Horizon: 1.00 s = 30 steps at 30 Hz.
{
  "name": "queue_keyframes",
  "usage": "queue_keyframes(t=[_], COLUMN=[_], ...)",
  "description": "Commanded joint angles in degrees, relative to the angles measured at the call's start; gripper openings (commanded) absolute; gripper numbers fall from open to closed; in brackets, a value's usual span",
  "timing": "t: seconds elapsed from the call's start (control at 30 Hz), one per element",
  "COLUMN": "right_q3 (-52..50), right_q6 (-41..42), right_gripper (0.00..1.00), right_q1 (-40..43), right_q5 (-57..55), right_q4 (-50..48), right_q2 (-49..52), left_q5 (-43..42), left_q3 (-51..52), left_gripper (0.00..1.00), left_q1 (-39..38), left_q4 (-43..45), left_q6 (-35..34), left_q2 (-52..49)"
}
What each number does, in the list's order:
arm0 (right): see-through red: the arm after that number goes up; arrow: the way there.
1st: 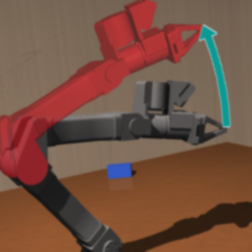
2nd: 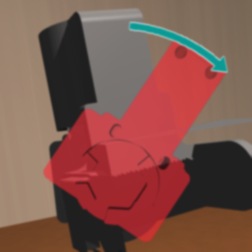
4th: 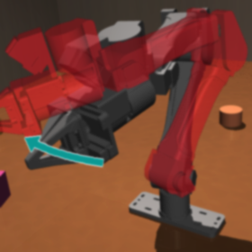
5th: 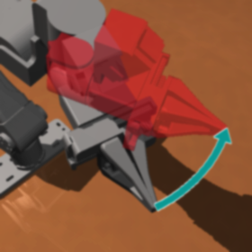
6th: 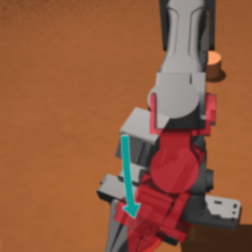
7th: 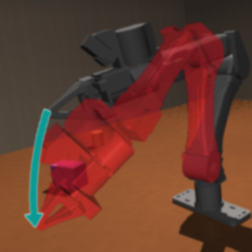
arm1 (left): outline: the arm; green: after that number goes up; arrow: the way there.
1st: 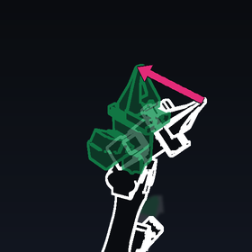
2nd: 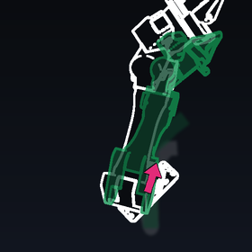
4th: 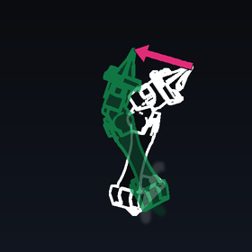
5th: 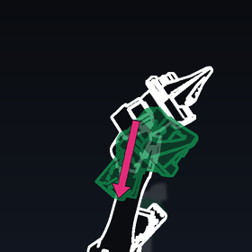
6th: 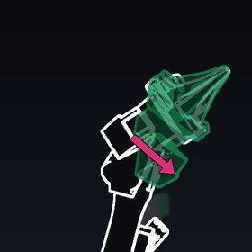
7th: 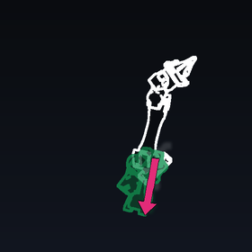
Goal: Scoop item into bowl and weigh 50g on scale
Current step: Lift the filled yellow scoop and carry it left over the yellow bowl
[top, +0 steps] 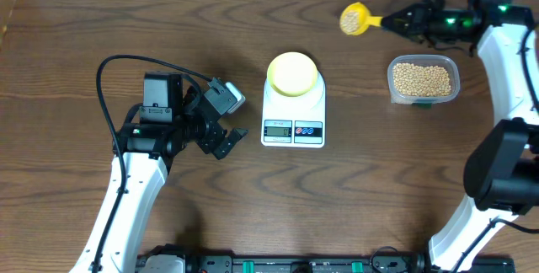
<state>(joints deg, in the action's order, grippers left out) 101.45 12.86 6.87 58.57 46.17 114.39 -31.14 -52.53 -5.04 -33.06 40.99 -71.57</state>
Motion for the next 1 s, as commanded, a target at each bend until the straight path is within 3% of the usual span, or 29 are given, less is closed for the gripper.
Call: queue_keyframes(t=[0.0,0.33,0.97], right_q3=[-0.11,-0.11,-0.09], right_q6=[1.90,1.84,-1.36], right_gripper=[0.01,0.01,0.01], right_q1=[-3.23,-9.53,-20.37], right_q5=[1.84,1.03,-17.05], right_q4=[-0.11,-0.04,4.85], right_q2=[0.85,0.85,0.81], left_q5=[0.33,0.33,0.33], left_q3=[-0.13,-0.13,-0.13], left_gripper=[0.97,0.98,0.98], left_q1=[0.15,0.15,0.15], left_q4=[-0.15,-0.15,-0.15], left_q6=[0.98,0.98,0.98], left_q2=[-0.35,-0.35,-0.35])
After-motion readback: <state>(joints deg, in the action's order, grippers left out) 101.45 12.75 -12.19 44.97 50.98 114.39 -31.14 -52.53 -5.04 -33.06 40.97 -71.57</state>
